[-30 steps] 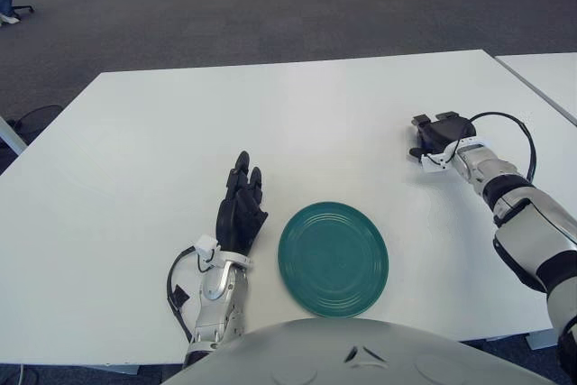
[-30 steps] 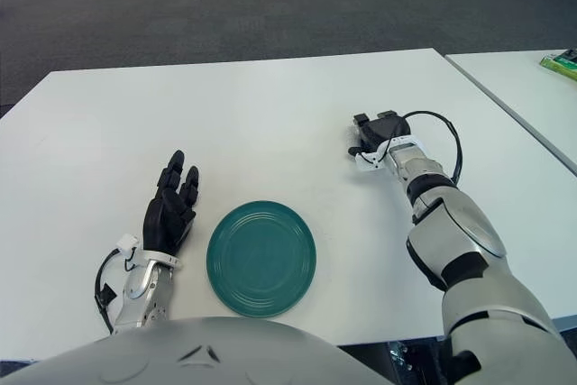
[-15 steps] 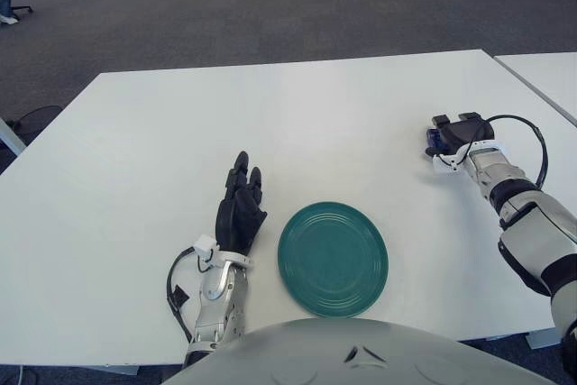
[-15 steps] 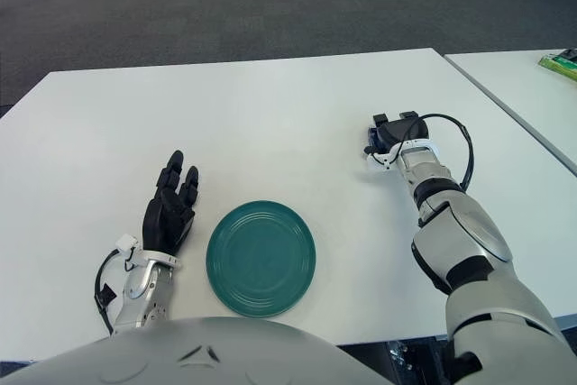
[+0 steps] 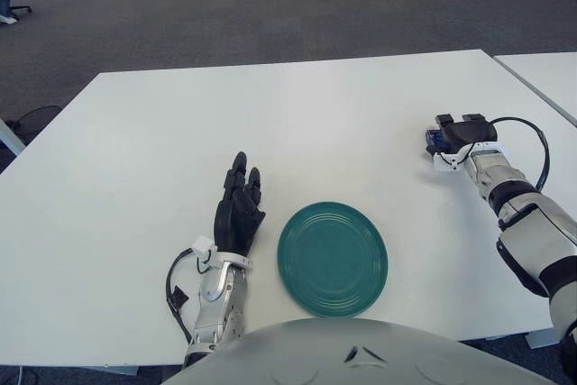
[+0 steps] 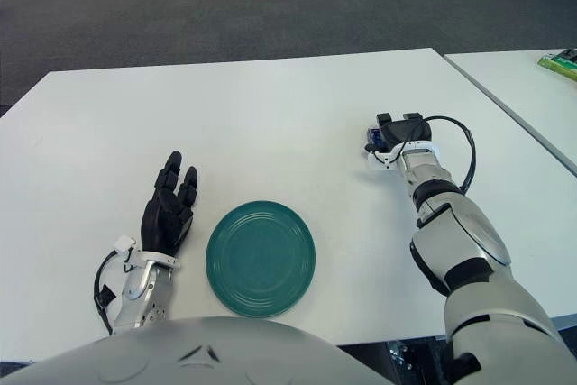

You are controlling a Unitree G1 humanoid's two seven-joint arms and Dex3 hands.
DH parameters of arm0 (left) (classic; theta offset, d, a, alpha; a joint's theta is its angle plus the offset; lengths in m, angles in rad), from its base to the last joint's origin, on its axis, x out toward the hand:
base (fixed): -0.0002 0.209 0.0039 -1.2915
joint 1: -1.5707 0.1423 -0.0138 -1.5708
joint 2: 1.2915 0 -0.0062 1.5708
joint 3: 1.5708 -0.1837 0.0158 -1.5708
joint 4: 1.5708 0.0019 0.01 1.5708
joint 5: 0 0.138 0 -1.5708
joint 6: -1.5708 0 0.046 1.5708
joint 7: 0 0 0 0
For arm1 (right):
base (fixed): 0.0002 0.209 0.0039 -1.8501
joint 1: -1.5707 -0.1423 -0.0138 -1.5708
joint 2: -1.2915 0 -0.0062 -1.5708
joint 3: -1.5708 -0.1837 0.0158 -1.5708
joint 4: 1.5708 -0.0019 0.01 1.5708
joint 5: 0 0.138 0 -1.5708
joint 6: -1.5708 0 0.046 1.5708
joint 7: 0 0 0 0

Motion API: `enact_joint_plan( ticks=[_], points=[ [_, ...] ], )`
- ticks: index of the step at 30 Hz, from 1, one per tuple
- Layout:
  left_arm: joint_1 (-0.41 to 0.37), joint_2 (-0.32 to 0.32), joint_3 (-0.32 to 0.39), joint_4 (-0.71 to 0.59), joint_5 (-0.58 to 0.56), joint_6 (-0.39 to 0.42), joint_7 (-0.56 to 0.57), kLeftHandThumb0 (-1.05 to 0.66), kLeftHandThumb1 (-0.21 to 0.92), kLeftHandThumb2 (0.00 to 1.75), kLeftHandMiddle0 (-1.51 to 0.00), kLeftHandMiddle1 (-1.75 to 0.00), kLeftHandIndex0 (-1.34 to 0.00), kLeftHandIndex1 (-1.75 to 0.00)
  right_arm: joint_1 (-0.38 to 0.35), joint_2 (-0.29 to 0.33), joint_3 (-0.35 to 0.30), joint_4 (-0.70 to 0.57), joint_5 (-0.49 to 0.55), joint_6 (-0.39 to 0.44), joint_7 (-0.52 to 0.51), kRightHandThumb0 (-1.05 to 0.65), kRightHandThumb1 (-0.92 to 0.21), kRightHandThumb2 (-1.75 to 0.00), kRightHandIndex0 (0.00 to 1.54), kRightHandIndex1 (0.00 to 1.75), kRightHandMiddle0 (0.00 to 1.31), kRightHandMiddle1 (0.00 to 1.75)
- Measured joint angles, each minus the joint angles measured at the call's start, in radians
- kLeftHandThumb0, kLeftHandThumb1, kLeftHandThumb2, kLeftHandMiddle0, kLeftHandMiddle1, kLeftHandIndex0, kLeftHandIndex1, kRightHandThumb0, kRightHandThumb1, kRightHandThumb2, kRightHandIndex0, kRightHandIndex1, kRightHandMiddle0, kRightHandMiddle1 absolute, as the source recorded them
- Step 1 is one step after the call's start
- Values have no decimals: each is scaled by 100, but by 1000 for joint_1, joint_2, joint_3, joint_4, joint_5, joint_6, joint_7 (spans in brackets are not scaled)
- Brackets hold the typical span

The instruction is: Put the gum into the plate.

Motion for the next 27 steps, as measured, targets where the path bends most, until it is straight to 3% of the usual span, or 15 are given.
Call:
enact_joint_plan(
  ticks=[15, 27],
  points=[
    [20, -1, 0, -23, 0, 14, 0, -105, 92, 99, 0, 0, 0, -22, 13, 11, -58, -14, 38, 3, 0, -95, -92, -104, 25, 0, 0, 42],
    [39, -4, -2, -43, -2, 25, 0, -105, 92, 99, -1, 0, 0, -28, 92, -46, -88, -145, 78, -76, 0, -102, -92, -107, 11, 0, 0, 26]
  ],
)
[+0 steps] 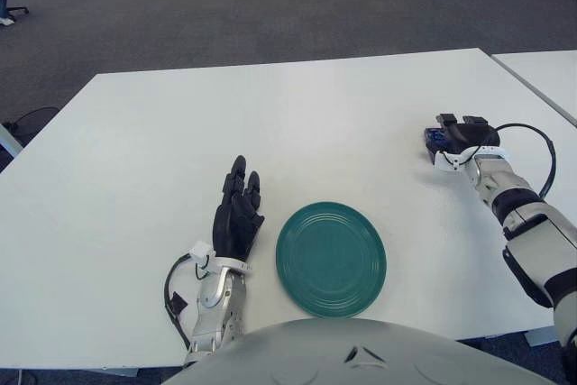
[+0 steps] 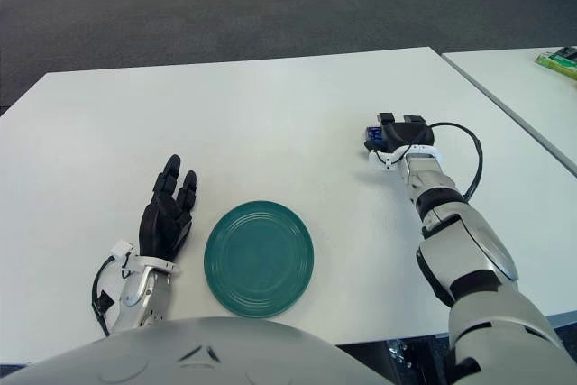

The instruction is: Put the gum into the plate.

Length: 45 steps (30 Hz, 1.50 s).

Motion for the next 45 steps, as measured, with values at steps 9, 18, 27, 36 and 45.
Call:
enact_joint_plan(
  ticks=[9, 18, 27, 36, 45],
  points=[
    [7, -2, 1, -9, -12, 10, 0, -105, 92, 98, -3, -1, 0, -32, 91, -41, -10, -119, 32, -19, 8, -105, -92, -105, 8, 1, 0, 18],
    [7, -2, 0, -10, -38, 11, 0, -105, 92, 97, -4, -1, 0, -37, 206, -107, -32, -344, 43, 27, 51, -105, -92, -104, 10, 1, 0, 19],
    [7, -3, 0, -10, -42, 11, 0, -105, 92, 94, -5, -1, 0, -41, 313, -174, -52, -583, 60, 91, 189, -105, -92, -103, 10, 1, 0, 20],
    [6, -3, 1, -8, -62, 10, -1, -105, 92, 94, -5, 0, 0, -40, 388, -234, -70, -789, 65, 160, 388, -105, -92, -103, 10, 0, 0, 18],
    [2, -4, 3, 8, -86, 6, -5, -105, 92, 92, -5, 0, 0, -42, 424, -258, -82, -872, 62, 177, 502, -105, -92, -104, 12, 1, 0, 22]
  ],
)
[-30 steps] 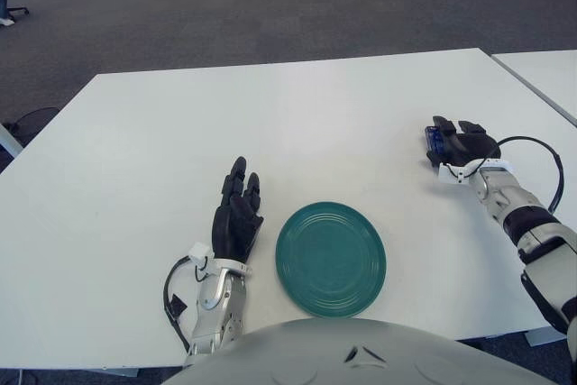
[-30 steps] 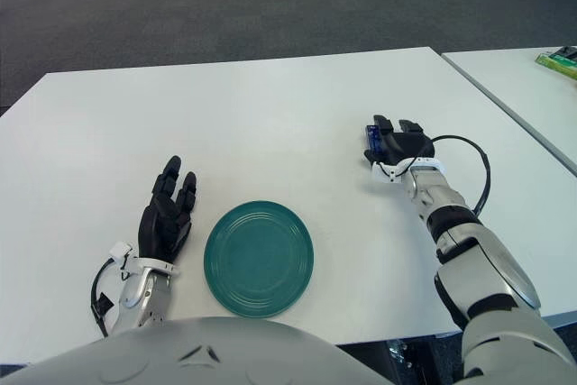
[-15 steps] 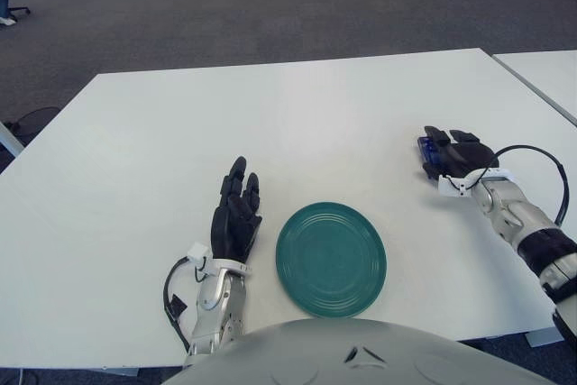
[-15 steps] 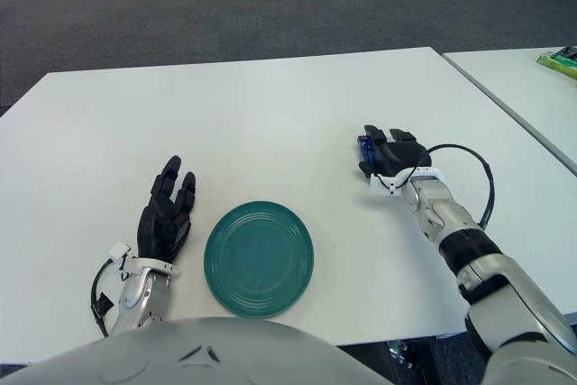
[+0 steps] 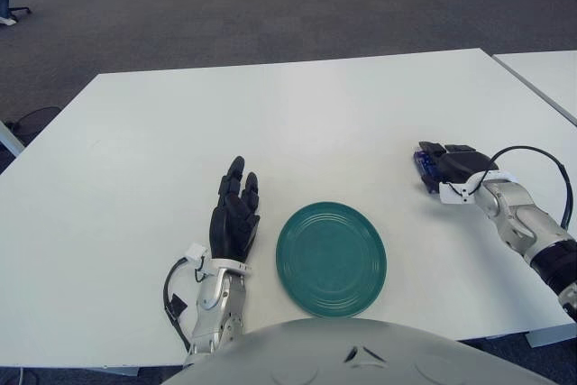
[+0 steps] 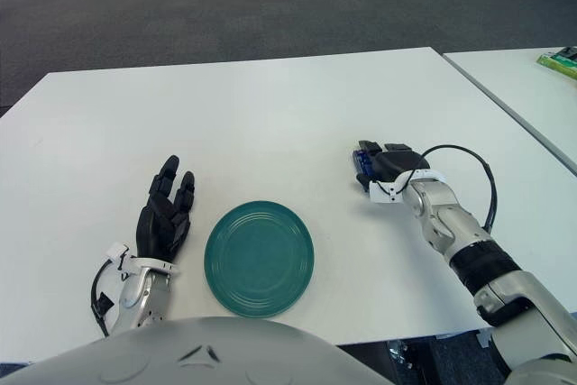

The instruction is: Put the gum into the plate.

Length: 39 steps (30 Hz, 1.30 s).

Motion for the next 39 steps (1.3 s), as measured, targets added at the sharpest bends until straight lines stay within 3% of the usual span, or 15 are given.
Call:
enact_joint_plan(
  ticks=[13, 39],
  points=[
    [-1, 0, 1, 4, -24, -8, -6, -105, 92, 93, -6, -1, 0, -45, 9, -24, -3, -37, -27, -21, 60, -105, -92, -102, 7, 0, 0, 15],
    [-6, 0, 7, 9, -34, -5, -21, -105, 92, 93, -4, 0, 0, -41, 10, -36, -14, -25, -48, -94, 71, -105, -92, -94, 0, 0, 0, 2]
  ],
)
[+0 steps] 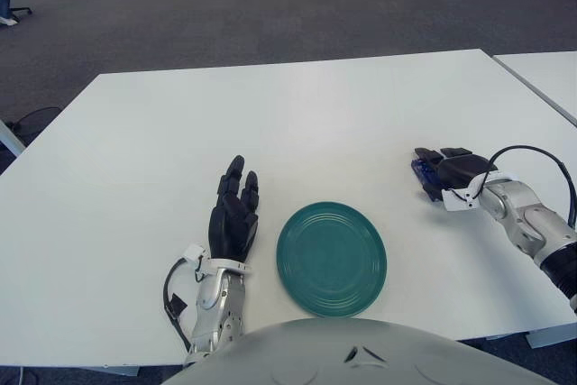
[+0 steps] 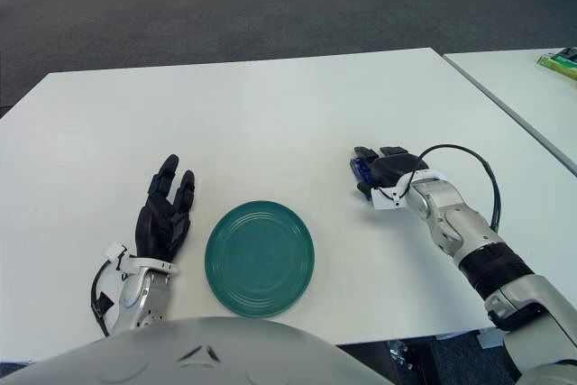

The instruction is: Put the gum into the plate.

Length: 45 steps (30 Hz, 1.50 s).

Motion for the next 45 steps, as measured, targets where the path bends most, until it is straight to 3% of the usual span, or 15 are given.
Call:
enact_joint_plan(
  ticks=[13, 27, 37, 45],
  points=[
    [-3, 0, 4, 0, -1, 10, -2, -105, 92, 93, -5, 0, 0, -41, 14, 3, -24, -2, 5, -17, 1, -105, -92, -91, 0, 0, 0, 0],
    [-10, 1, 5, 8, 5, 5, -7, -105, 92, 94, -3, 0, 0, -40, 71, 12, -70, -73, 15, 22, 27, -105, -92, -89, 0, 0, 0, 0],
    [-11, 2, 5, 13, 5, -3, -12, -105, 92, 95, -3, 0, 0, -41, 79, -4, -68, -92, -12, -4, 32, -105, -92, -76, 0, 0, 0, 0],
    [-12, 2, 4, 15, 5, -4, -14, -105, 92, 95, -2, 0, 0, -39, 84, -14, -68, -131, -39, -17, 64, -105, -92, -78, 0, 0, 0, 0]
  ],
)
